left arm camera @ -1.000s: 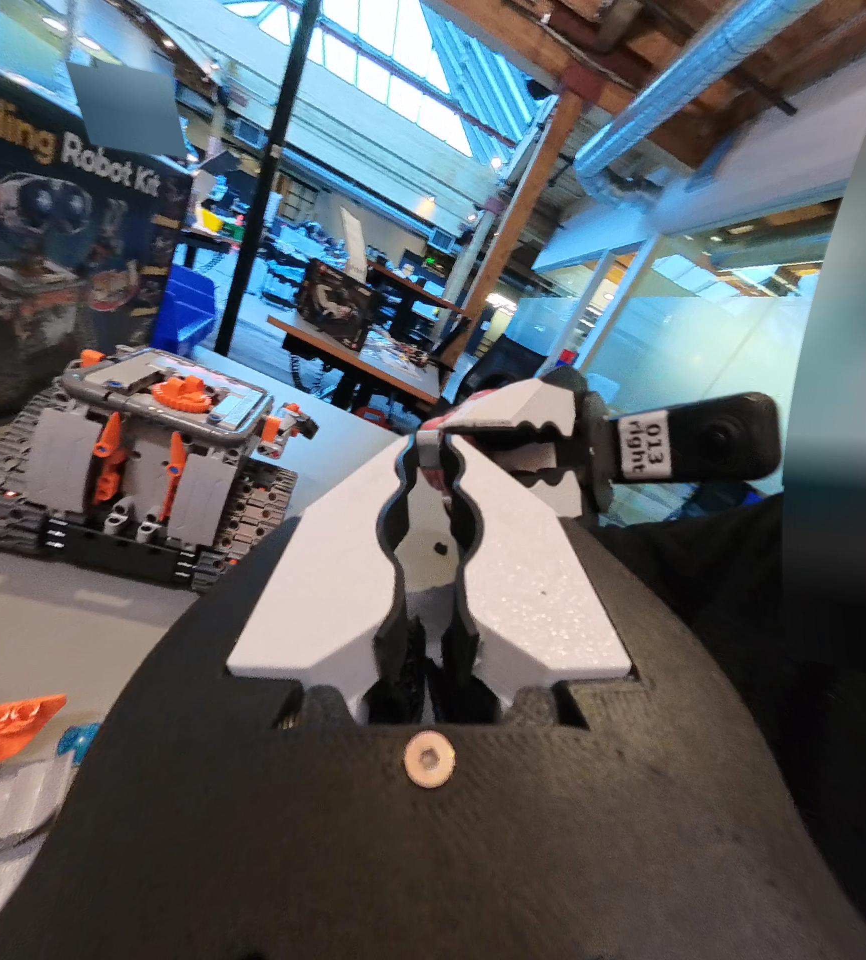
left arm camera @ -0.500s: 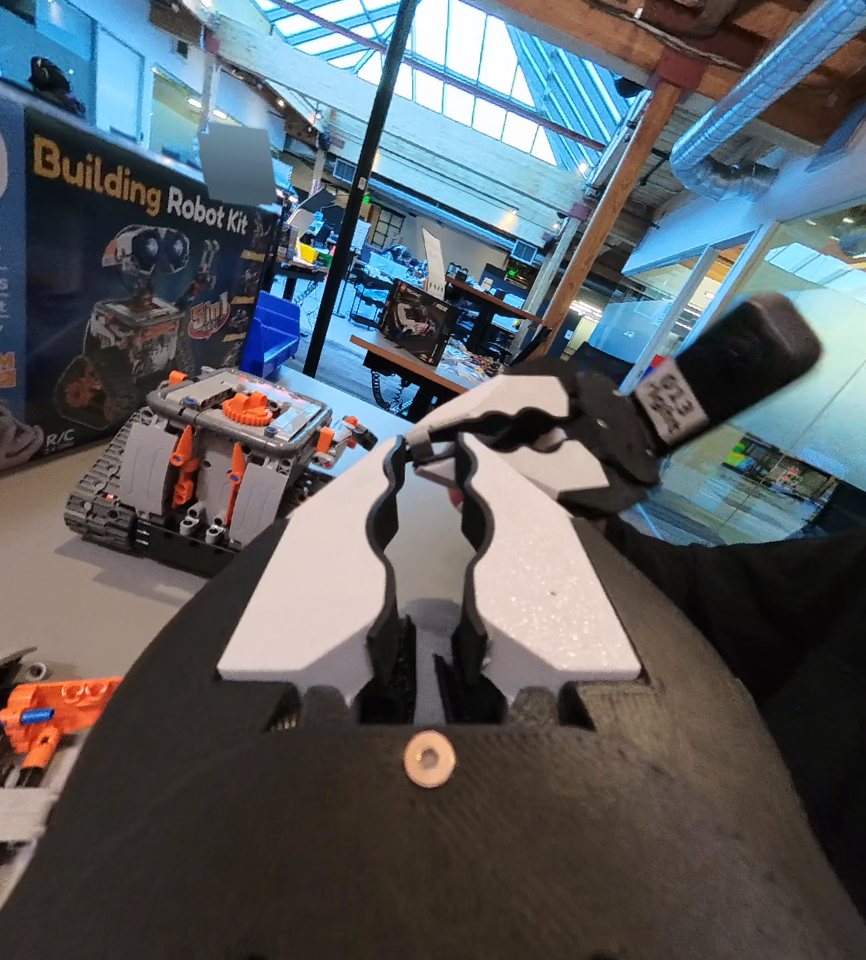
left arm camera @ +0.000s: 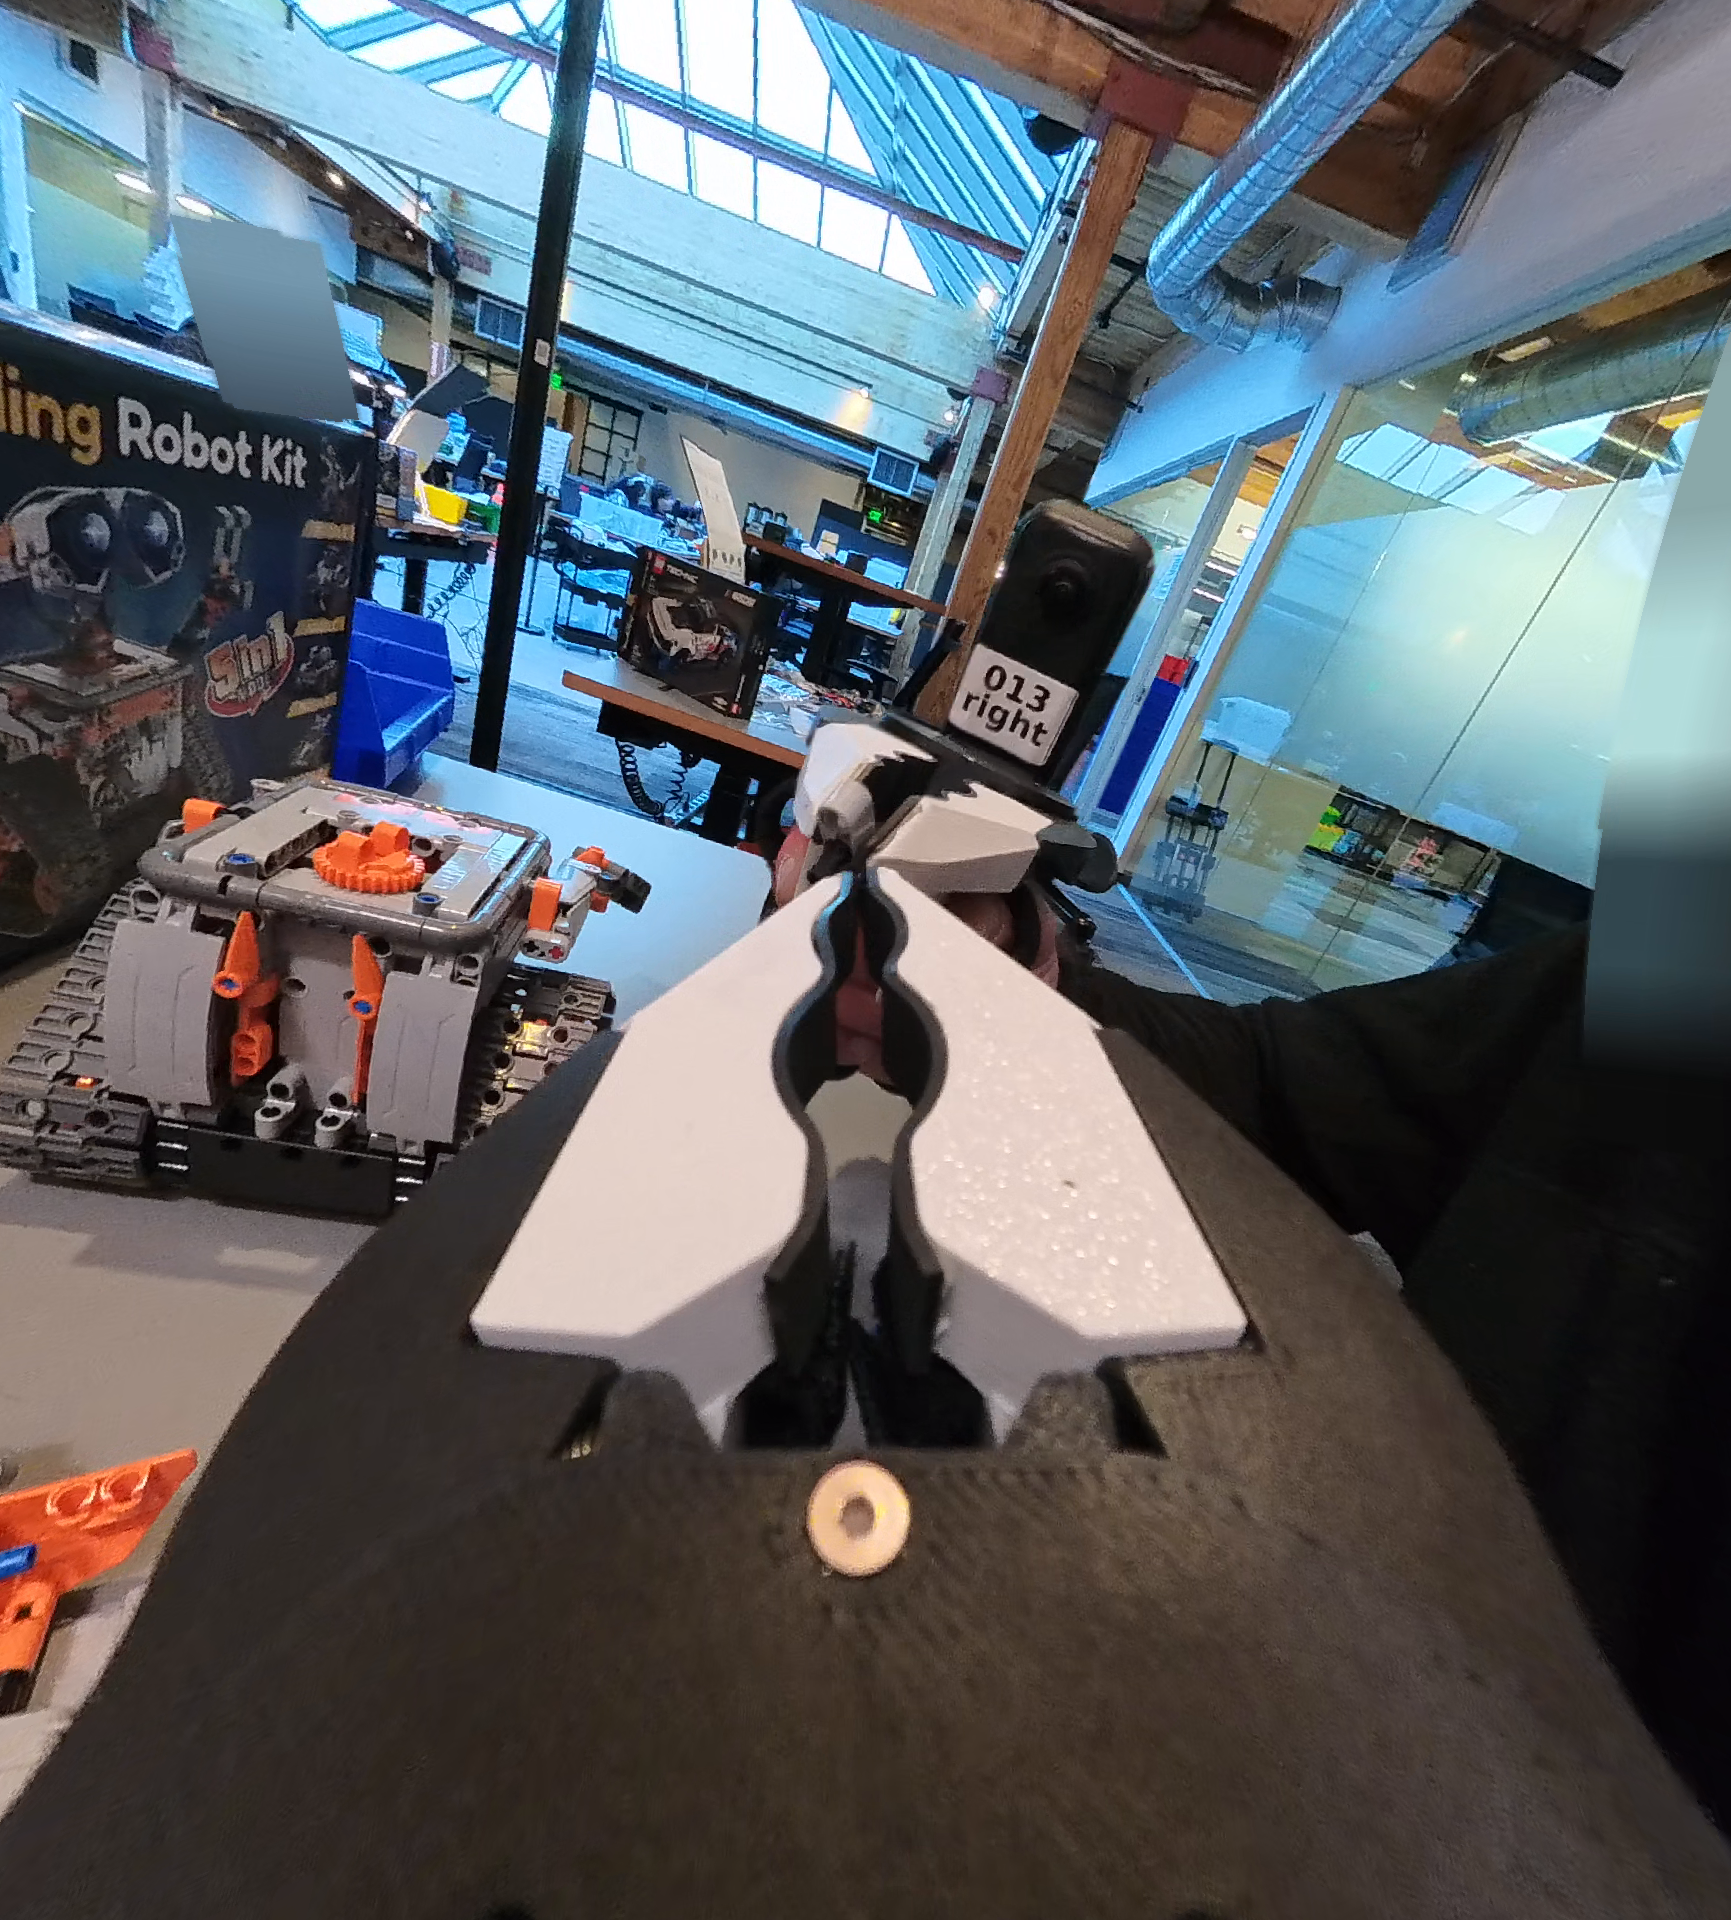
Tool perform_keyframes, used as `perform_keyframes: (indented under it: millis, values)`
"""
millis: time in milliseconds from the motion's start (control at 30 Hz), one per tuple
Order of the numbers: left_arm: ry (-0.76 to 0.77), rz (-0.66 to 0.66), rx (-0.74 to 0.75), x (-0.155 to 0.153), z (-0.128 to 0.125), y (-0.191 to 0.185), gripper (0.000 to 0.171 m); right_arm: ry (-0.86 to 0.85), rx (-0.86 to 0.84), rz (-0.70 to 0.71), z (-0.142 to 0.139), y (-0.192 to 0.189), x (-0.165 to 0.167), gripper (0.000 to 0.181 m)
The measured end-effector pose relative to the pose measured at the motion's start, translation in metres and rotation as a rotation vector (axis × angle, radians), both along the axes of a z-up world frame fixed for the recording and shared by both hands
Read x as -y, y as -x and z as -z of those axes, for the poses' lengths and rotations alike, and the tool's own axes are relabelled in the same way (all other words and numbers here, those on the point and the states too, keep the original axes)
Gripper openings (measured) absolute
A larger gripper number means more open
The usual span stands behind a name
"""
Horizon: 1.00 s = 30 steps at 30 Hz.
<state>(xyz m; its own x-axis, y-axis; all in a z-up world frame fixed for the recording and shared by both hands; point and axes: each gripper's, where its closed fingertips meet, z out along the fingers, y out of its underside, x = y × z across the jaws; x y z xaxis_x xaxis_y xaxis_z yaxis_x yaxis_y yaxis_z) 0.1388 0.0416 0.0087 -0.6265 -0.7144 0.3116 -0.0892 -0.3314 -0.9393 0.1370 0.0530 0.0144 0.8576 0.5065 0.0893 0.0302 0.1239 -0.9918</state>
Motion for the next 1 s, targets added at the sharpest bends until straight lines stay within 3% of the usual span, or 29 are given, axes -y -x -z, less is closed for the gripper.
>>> perform_keyframes:
  millis: [267, 500, 1000]
  values:
    - [-0.090, -0.068, 0.020, -0.007, 0.002, 0.000, 0.009, -0.015, -0.032, -0.035, -0.003, 0.002, 0.003, 0.004]
    - [-0.073, 0.011, 0.027, 0.008, 0.002, 0.003, 0.000, -0.010, -0.079, -0.109, -0.004, 0.010, 0.005, 0.005]
    - [-0.210, -0.065, 0.079, 0.006, 0.002, 0.005, 0.000, 0.039, -0.156, -0.185, -0.002, 0.010, 0.006, 0.004]
